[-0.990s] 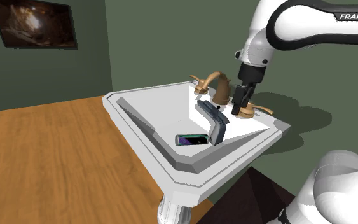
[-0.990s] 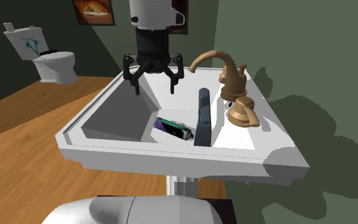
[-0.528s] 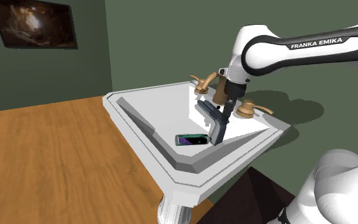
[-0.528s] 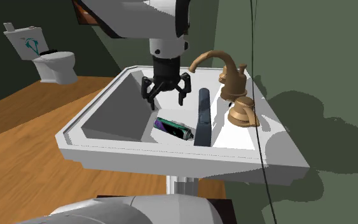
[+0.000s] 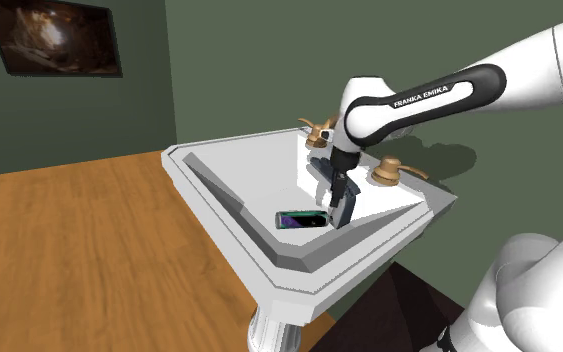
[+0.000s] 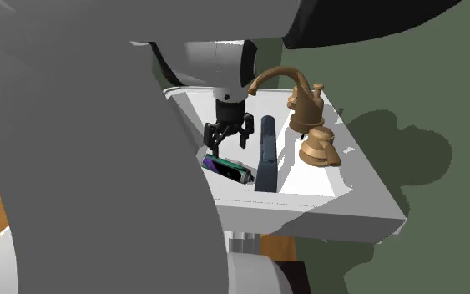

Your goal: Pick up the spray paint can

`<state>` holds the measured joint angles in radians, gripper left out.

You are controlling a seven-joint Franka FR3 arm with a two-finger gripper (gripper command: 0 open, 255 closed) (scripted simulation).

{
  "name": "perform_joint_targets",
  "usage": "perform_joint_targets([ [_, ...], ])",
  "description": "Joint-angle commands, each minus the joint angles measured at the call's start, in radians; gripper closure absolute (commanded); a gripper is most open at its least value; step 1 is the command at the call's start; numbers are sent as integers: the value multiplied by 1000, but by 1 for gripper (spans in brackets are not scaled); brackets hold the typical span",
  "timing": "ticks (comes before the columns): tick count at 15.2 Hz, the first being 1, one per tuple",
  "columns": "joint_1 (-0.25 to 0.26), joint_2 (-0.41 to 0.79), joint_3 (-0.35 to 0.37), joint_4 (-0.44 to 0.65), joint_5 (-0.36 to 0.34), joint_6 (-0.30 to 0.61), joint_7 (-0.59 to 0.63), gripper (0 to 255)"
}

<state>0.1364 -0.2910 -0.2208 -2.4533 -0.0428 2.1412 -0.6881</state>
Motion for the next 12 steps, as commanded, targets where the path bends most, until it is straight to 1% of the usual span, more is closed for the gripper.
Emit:
perform_joint_targets([
  [1, 17, 82, -15, 19, 15, 66, -77, 0],
  [4, 34, 204, -32, 62, 50, 144, -198, 0],
  [7, 42, 328, -33, 117, 96, 210, -320, 0],
  [12, 39, 388, -28, 113, 122, 272, -352, 0],
])
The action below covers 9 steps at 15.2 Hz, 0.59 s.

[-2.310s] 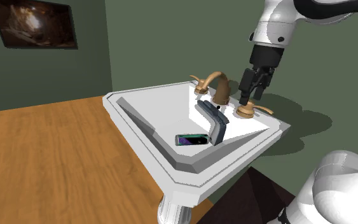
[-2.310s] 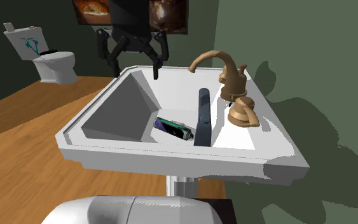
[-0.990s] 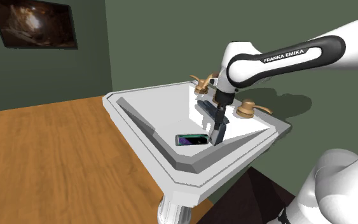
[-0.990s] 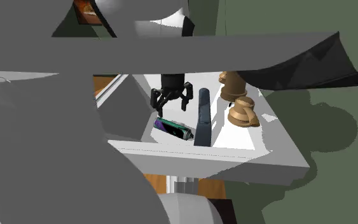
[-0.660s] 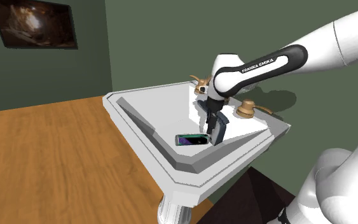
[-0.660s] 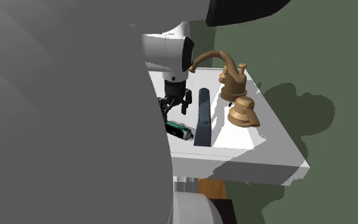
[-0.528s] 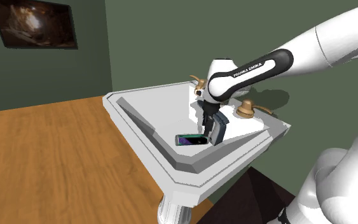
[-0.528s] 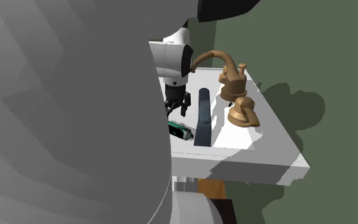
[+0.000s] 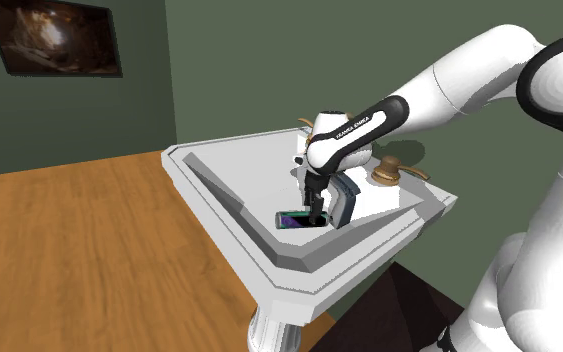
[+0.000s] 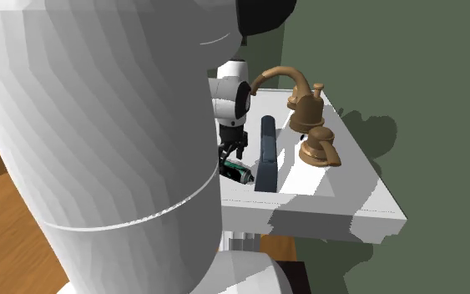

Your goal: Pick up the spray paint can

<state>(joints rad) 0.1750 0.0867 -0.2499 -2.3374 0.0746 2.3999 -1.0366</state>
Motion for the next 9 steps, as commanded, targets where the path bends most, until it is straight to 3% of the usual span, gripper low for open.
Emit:
perform_joint_targets([
  [1, 0, 21, 2, -6, 10, 26, -8, 0],
  [5, -2, 49, 5, -12, 23, 59, -18, 0],
  [6, -1, 47, 6, -12, 23, 58, -16, 255],
  [9, -1, 47, 6, -12, 22, 57, -16, 255],
])
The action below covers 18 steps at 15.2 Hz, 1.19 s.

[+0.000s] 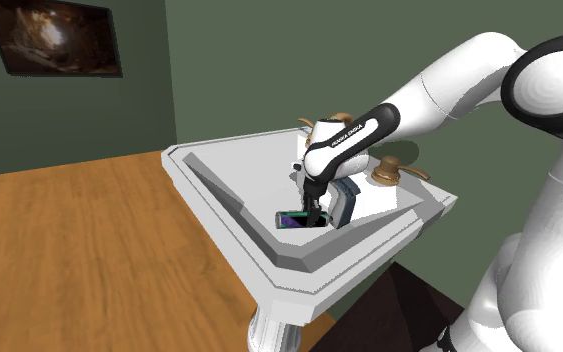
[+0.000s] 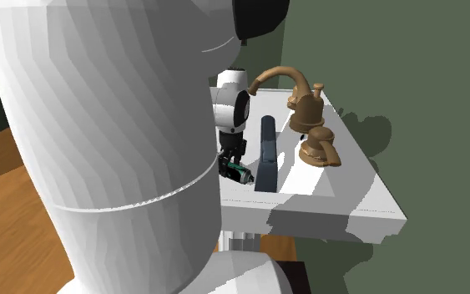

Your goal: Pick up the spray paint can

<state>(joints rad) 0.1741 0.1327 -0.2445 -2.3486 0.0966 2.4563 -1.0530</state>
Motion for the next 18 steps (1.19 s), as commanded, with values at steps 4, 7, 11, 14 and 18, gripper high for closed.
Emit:
perform_joint_targets([
  [4, 0, 0, 0, -1, 0, 1, 0, 255],
  [7, 0, -8, -1, 1, -4, -10, 2, 255],
  [11, 2, -51, -5, 12, -24, -62, 18, 255],
  [14, 3, -81, -7, 23, -37, -101, 28, 255],
  [18, 4, -118, -8, 41, -53, -155, 40, 255],
])
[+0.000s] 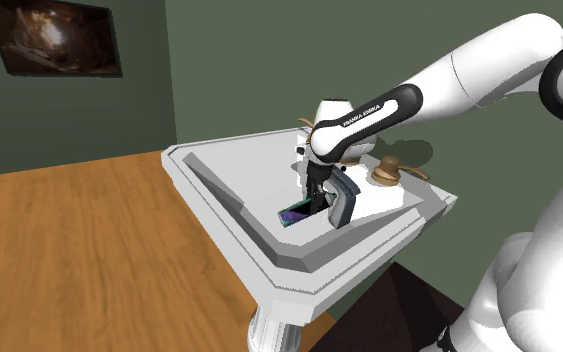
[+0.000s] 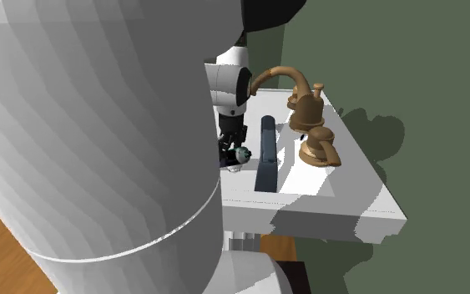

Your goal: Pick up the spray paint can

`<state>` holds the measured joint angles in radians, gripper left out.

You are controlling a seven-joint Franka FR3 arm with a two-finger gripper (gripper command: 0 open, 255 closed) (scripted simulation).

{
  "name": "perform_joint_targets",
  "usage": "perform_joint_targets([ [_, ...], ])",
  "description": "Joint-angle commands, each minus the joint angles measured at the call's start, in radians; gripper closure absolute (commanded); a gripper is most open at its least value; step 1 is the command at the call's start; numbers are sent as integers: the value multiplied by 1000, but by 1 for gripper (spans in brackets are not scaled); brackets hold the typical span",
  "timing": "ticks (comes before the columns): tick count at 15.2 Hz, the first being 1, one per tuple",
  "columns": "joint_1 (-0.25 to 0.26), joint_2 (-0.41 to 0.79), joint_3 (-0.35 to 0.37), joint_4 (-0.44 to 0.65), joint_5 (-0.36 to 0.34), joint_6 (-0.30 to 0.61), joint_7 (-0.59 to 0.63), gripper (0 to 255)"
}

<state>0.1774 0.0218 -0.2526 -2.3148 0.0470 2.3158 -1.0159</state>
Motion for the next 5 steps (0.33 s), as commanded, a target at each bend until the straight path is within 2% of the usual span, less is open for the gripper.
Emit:
perform_joint_targets([
  [1, 0, -16, 0, 12, -7, -27, 6, 255],
  [5, 0, -35, 0, 23, -14, -56, 11, 255],
])
